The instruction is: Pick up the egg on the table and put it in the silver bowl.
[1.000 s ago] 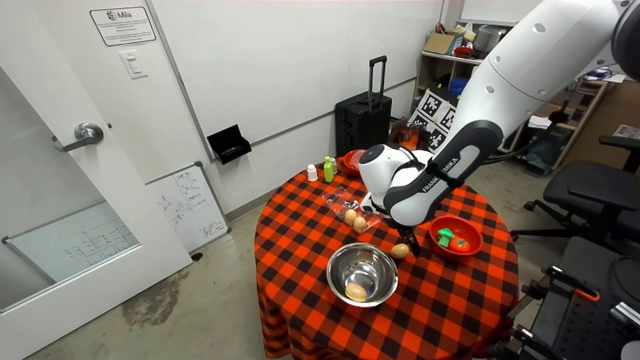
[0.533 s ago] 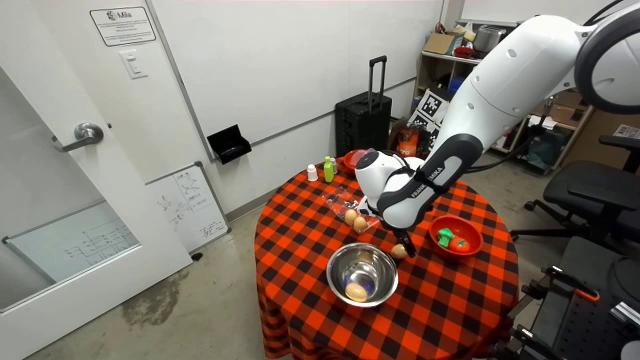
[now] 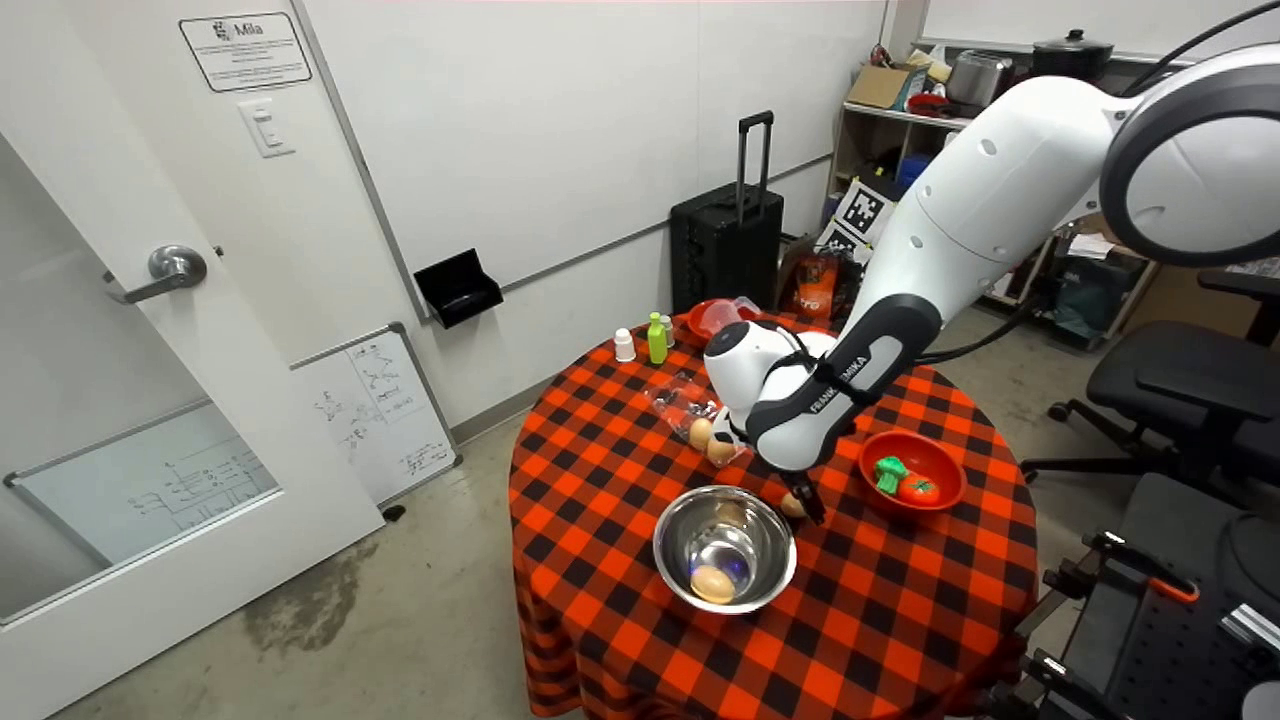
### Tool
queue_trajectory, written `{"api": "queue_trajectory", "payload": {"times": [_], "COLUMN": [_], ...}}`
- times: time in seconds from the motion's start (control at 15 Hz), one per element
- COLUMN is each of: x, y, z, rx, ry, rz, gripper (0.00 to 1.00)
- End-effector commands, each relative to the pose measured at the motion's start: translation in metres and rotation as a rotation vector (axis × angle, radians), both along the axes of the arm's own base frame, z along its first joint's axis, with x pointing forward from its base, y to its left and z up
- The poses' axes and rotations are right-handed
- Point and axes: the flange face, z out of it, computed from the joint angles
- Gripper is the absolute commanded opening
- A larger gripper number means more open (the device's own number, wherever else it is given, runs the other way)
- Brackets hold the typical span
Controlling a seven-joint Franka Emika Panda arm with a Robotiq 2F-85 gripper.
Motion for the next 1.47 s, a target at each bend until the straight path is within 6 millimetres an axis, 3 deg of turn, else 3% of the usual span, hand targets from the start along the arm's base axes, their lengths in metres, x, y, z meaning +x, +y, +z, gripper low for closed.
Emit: {"api": "queue_trajectory", "payload": {"times": [0.0,0.07,0.2,0.6,0.93,1.2,1.4], "x": [0.009,0.009,0.01,0.018,0.012,-0.002,-0.015], "y": [-0.002,-0.002,-0.002,-0.008,-0.017,-0.017,-0.001], "z": [-0.019,-0.024,-0.03,-0.018,0.013,0.068,0.116], "rx": [-0.008,-0.008,-0.009,-0.037,-0.06,-0.093,-0.121], "ry": [0.013,0.018,0.026,0.006,-0.023,-0.071,-0.113], "rz": [0.037,0.037,0.035,0.026,-0.007,-0.069,-0.123], "gripper": [1.0,0.75,0.68,0.22,0.22,0.22,0.22]}}
